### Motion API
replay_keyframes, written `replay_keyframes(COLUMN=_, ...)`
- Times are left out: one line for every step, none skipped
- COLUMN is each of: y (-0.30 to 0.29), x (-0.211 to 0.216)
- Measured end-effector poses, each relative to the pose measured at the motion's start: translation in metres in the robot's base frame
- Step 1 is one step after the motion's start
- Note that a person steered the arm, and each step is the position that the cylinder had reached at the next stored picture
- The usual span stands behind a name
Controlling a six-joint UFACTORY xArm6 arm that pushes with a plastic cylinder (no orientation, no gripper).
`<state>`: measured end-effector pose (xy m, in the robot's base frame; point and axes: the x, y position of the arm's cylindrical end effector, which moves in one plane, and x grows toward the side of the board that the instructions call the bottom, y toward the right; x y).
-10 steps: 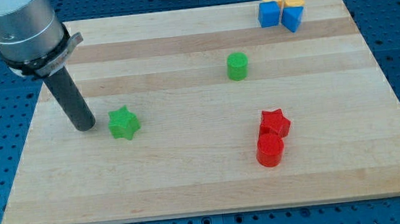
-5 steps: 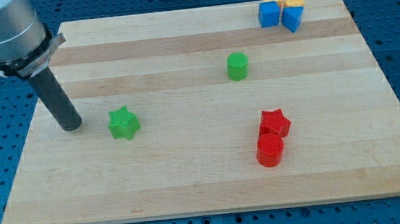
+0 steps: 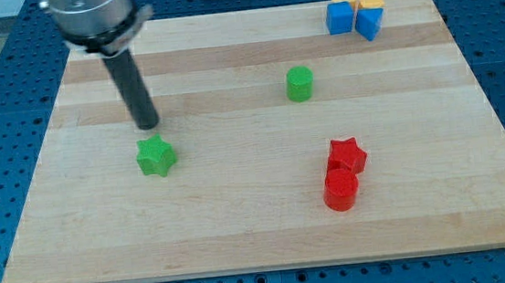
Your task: Push the green star parallel to the red star
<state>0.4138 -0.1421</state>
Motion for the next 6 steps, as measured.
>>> replay_keyframes(y=0.052, x=0.005)
replay_keyframes(y=0.028, x=0.056)
replay_keyframes(y=-0.005, x=0.095)
replay_keyframes(y=-0.002, x=0.095)
replay_keyframes(y=0.022, x=0.09)
replay_keyframes(y=0.11, x=0.065)
